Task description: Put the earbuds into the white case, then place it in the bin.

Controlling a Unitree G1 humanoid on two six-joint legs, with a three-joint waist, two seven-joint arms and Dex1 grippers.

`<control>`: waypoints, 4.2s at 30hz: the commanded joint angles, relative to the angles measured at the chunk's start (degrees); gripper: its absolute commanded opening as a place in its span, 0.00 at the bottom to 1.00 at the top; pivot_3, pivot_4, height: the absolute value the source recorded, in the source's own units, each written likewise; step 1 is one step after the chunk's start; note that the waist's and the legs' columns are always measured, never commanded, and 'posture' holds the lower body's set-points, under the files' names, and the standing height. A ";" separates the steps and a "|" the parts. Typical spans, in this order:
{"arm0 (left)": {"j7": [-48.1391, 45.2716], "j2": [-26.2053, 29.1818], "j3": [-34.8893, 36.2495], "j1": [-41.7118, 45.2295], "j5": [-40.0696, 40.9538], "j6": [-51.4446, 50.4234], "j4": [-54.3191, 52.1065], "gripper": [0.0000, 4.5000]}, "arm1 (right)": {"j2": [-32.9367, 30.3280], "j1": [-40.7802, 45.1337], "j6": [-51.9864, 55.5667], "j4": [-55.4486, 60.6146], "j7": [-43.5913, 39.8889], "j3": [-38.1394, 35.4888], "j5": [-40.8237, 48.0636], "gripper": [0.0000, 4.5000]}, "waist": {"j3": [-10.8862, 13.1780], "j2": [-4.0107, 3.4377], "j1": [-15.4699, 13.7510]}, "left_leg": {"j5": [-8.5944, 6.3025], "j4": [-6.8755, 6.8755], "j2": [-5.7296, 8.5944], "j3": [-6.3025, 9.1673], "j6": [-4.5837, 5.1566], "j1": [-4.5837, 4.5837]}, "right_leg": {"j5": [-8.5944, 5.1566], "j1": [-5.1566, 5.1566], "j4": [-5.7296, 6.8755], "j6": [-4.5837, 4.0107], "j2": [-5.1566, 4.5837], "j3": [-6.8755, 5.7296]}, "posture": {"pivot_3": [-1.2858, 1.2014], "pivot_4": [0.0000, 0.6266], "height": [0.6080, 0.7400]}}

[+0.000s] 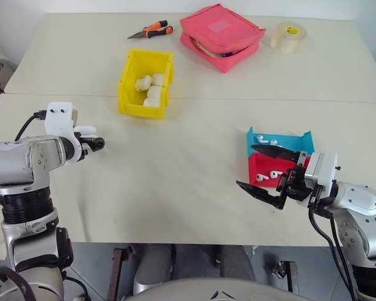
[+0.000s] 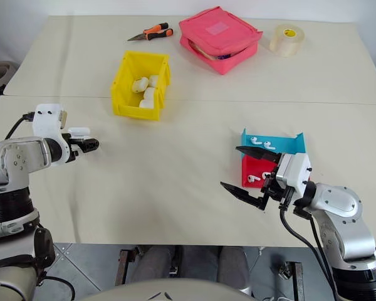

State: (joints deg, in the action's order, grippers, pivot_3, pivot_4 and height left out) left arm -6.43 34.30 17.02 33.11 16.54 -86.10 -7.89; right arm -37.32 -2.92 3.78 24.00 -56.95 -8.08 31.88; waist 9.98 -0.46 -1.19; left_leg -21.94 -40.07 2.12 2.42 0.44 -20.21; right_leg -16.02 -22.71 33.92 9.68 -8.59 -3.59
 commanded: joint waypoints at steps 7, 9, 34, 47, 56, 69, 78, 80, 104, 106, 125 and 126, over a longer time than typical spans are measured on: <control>-1.75 -1.28 3.86 -2.79 -0.25 4.39 -1.79 0.63 | 0.33 0.07 -1.01 1.47 0.51 -0.97 0.25 1.00 | -0.01 -0.02 0.08 | 0.00 0.01 -0.01 -0.02 0.00 0.03 | 0.00 0.00 0.02 0.00 0.00 0.02 | 0.52 0.24 1.00; -5.35 -2.13 5.09 -4.15 1.73 12.01 -3.50 0.63 | 0.27 0.17 -1.02 1.25 0.45 -1.02 0.22 1.00 | -0.01 -0.01 0.02 | 0.01 0.00 -0.02 -0.02 -0.02 0.02 | 0.00 0.00 0.02 0.00 0.00 0.01 | 0.52 0.24 1.00; -58.03 -28.36 -21.40 -7.92 11.41 87.94 8.54 0.63 | -5.44 -23.51 -1.21 3.41 -2.13 -29.37 -1.71 1.00 | 0.00 0.08 -0.51 | 0.02 -0.04 0.01 -0.64 0.09 -0.03 | 0.02 0.17 -0.13 0.02 -0.04 -0.09 | 0.52 0.24 1.00; -71.21 -39.26 -24.29 -2.38 14.80 100.52 22.89 0.63 | -10.84 -32.91 3.42 -0.13 -7.12 -37.76 -4.49 1.00 | -0.04 0.00 -0.23 | -0.01 -0.03 -0.05 -0.87 0.23 0.09 | 0.05 0.23 -0.22 0.08 -0.01 0.09 | 0.52 0.24 1.00; -70.46 -33.68 -23.26 -4.96 12.81 100.57 22.49 0.63 | -36.58 -14.81 26.24 3.25 -7.24 -16.53 -5.19 1.00 | -0.09 -0.08 -0.22 | -0.01 -0.09 -0.06 -0.33 0.27 0.06 | 0.07 0.17 -0.22 0.04 -0.02 0.11 | 0.52 0.24 1.00; -67.02 -31.26 -23.49 -6.98 12.87 98.75 17.43 0.63 | -34.88 16.36 23.05 -6.72 -11.19 13.47 -17.77 1.00 | -0.08 -0.07 -1.06 | -0.04 -0.19 0.04 0.04 0.27 -0.28 | 0.10 0.11 -0.41 0.07 -0.11 -0.24 | 0.52 0.24 1.00; -63.82 -31.14 -25.24 -10.65 13.10 96.33 12.29 0.62 | -32.63 20.61 19.71 -10.16 -13.85 17.69 -22.71 0.80 | -0.08 -0.07 -0.31 | -0.04 -0.21 0.02 0.04 0.26 -0.28 | 0.10 0.12 -0.37 0.07 -0.09 -0.25 | 0.52 0.24 1.00; -63.34 -31.07 -25.56 -11.05 13.24 95.78 11.51 0.62 | -32.30 20.75 18.93 -10.36 -14.51 18.02 -23.23 0.65 | -0.09 -0.08 -0.29 | -0.03 -0.21 0.01 0.04 0.25 -0.26 | 0.10 0.12 -0.37 0.07 -0.09 -0.25 | 0.52 0.24 1.00; -62.39 -31.13 -25.60 -10.39 13.31 94.57 11.17 0.62 | -28.07 22.18 17.74 -12.29 -15.56 19.18 -27.44 0.45 | -0.09 -0.08 -0.22 | -0.04 -0.22 0.00 0.04 0.24 -0.25 | 0.10 0.12 -0.36 0.07 -0.08 -0.25 | 0.52 0.24 1.00; -62.49 -31.16 -25.60 -10.23 13.33 94.59 11.37 0.62 | -28.01 21.99 18.27 -12.03 -15.66 19.08 -27.43 0.32 | -0.09 -0.08 -0.21 | -0.04 -0.22 0.00 0.03 0.24 -0.24 | 0.10 0.13 -0.36 0.07 -0.08 -0.25 | 0.52 0.24 1.00; -63.96 -31.18 -25.82 -9.89 13.44 94.89 12.79 0.62 | -28.23 16.42 20.13 -8.46 -12.92 11.78 -24.92 0.13 | -0.09 -0.08 -0.33 | -0.02 -0.27 0.01 0.03 0.21 -0.21 | 0.10 0.15 -0.29 0.07 -0.09 -0.23 | 0.52 0.24 1.00; -64.14 -31.16 -25.71 -9.84 13.47 95.00 12.98 0.62 | -28.50 15.25 20.11 -7.75 -12.90 10.20 -24.07 0.13 | -0.09 -0.08 -0.39 | -0.02 -0.27 0.02 0.02 0.21 -0.21 | 0.10 0.15 -0.28 0.07 -0.09 -0.22 | 0.52 0.24 1.00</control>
State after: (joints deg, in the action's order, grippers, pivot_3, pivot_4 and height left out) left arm -70.09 3.33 -8.48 22.47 29.11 8.25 5.47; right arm -65.02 13.26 23.79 14.25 -70.30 5.73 6.37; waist 9.90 -0.53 -1.58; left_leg -21.96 -40.34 2.14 2.45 0.64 -20.43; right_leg -15.92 -22.57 33.63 9.75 -8.68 -3.81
